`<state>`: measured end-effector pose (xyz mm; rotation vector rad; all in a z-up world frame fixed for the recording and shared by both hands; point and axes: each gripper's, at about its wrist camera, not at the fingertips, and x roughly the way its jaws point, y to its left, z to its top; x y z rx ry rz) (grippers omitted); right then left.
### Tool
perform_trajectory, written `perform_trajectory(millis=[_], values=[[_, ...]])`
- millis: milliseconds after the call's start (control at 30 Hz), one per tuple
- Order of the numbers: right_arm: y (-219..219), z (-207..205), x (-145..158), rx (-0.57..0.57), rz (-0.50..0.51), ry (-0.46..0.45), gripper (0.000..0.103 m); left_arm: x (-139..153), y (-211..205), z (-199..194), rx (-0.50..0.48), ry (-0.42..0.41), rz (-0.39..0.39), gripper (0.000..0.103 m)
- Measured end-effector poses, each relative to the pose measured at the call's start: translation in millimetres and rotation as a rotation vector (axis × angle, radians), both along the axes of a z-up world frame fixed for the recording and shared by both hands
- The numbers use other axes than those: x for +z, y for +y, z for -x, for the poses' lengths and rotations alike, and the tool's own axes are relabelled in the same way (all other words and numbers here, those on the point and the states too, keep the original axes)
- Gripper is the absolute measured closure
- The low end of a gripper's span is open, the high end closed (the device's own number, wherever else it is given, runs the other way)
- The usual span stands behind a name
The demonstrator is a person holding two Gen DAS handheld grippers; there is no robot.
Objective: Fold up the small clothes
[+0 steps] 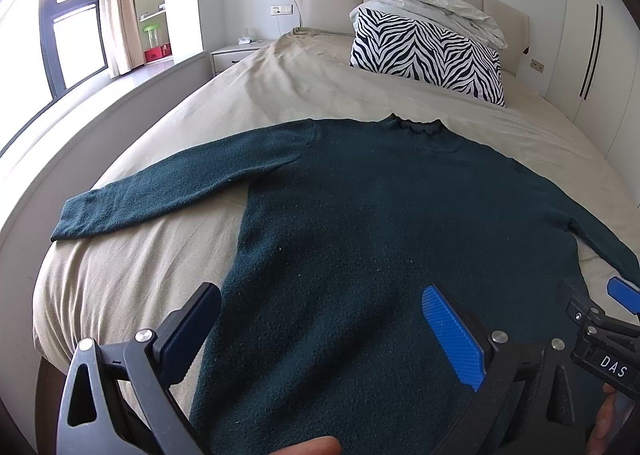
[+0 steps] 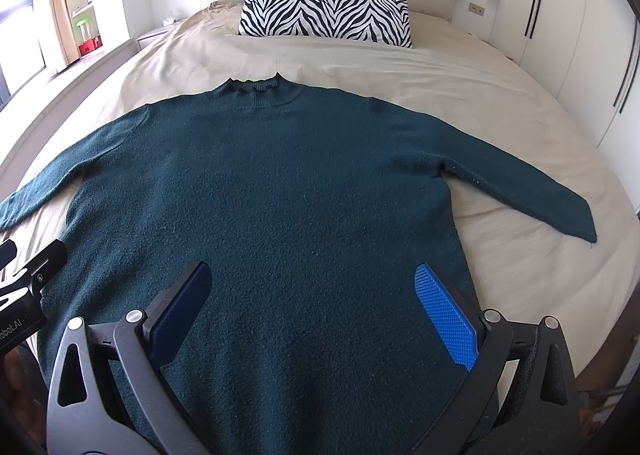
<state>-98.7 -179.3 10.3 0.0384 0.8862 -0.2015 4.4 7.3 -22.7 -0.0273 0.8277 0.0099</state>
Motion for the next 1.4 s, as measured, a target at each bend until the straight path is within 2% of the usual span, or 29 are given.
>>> perform_trajectory(millis=[233,367,500,667,767,867,900,1033,1167,1267,1333,1400], values=[[-3.0,-2.3,-5.6,-0.004,-0.01,0.01,0.0,1.6,-2.8,0.0,-0.006,-0.009,0.002,0.0],[-9.4,-3.6,-8.5,-0.006,-0.024,0.011,0.0,5.6,-8.1,4.2,-0.035,-0.047,0.029,0.0],[-38.4,-3.2,-10.3,-0.021,-0.118,-0.001,0.0,6.8,-22.1,4.6,-0.057,-0.081,-0.065,0.0],[-129.0,10.9,-4.6,-0.155,-0.262,-0.103,0.0,1.1,-29.6,-7.4,-0.091,-0.046,-0.068,0.0],[-215.0,30.4,-7.9,-0.316,-0.407,-0.182,0.0,-5.2,-27.0,-18.7,-0.104,-0.005,0.038,0.0],[-305.5,56.0,-26.3,-0.527,-0.562,-0.236,0.001,-10.2,-26.9,-28.5,-0.121,-0.022,0.166,0.0],[-334.4,64.7,-34.9,-0.584,-0.613,-0.263,0.003,-11.6,-28.6,-31.6,-0.114,-0.024,0.182,0.0],[-419.6,83.1,-71.5,-0.715,-0.774,-0.314,0.02,-18.4,-45.7,-47.5,-0.122,0.032,0.182,0.0],[-477.2,84.7,-107.2,-0.794,-0.889,-0.329,0.032,-22.0,-58.4,-59.4,-0.14,0.063,0.195,0.0],[-502.9,79.5,-113.4,-0.801,-0.894,-0.373,0.032,-24.6,-64.6,-65.2,-0.164,0.059,0.212,0.0],[-514.9,70.1,-117.2,-0.796,-0.871,-0.38,0.033,-29.8,-64.8,-71.8,-0.177,0.091,0.264,0.001],[-524.0,54.2,-115.6,-0.797,-0.841,-0.37,0.048,-34.7,-62.3,-77.3,-0.179,0.113,0.325,0.004]])
